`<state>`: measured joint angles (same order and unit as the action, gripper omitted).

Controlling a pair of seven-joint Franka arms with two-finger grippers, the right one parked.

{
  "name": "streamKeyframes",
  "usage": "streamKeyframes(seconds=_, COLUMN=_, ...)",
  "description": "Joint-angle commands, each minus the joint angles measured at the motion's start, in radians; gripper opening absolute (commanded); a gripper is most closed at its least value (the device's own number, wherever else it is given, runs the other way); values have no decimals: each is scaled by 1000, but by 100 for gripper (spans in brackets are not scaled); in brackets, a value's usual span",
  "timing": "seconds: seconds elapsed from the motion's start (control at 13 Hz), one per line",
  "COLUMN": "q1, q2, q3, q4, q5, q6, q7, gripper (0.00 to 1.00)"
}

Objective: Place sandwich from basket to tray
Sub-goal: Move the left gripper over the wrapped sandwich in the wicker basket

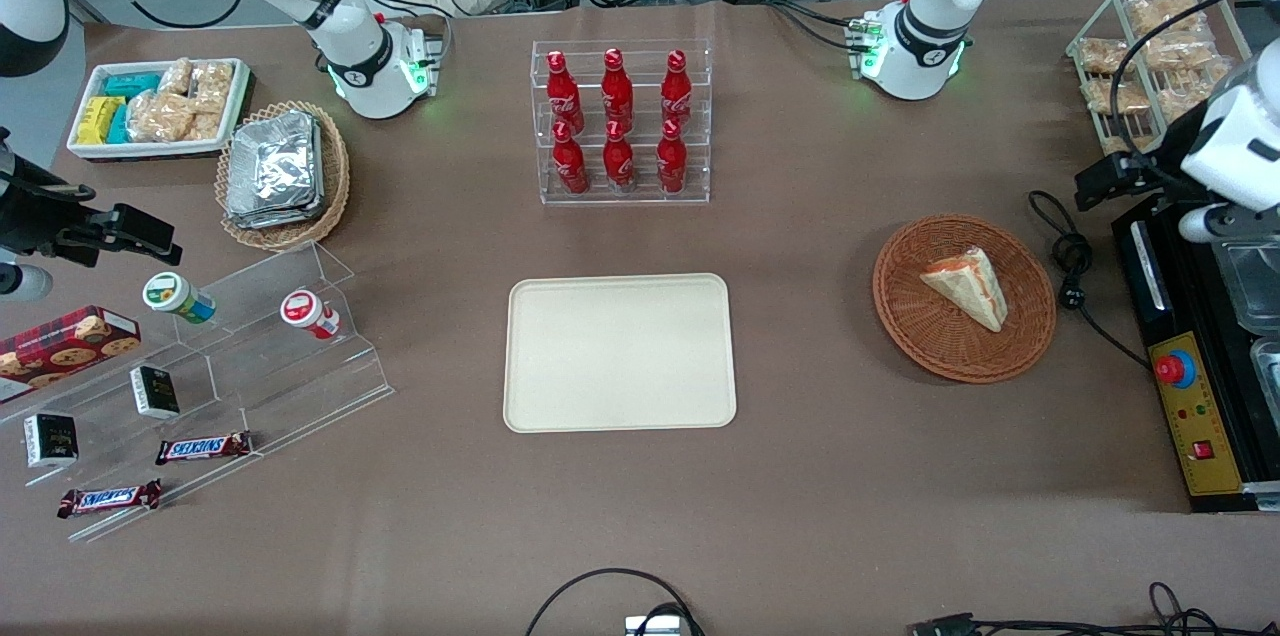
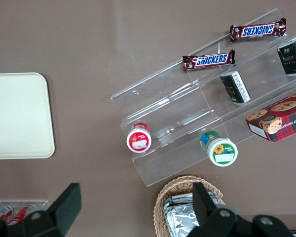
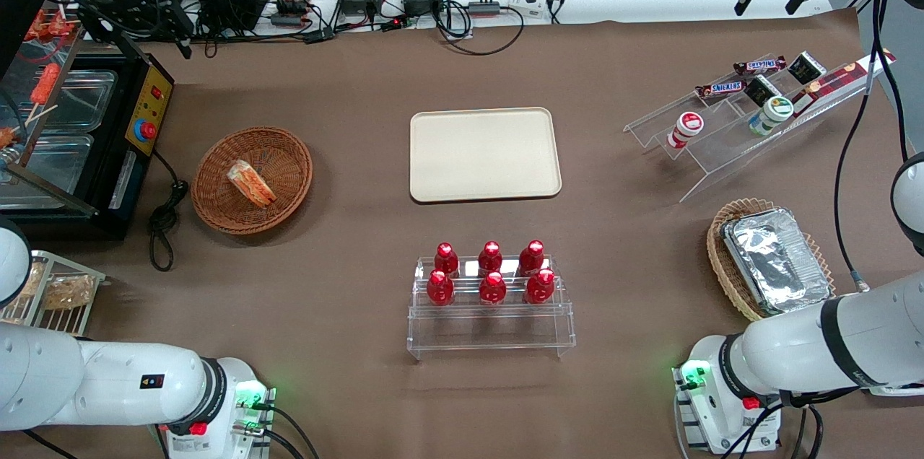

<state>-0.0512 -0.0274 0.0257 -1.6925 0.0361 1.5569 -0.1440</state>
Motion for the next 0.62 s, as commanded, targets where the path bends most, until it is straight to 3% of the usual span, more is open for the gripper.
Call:
streamKeyframes(seconds=0.0, q1=-10, q2=-52, q3=3, q4=-126, q5=-16, q6=96, q7=-121, gripper=100)
streamKeyframes(seconds=0.23, q1=-10, q2=-89, q3=0, q4=-264, q5=-28, q6=224, q7=-294, gripper=100)
streamKeyframes(seconds=0.54, q1=-10, q2=-127, q3=2, q4=-476, q5=-30, q6=432, q7=-376, gripper=100)
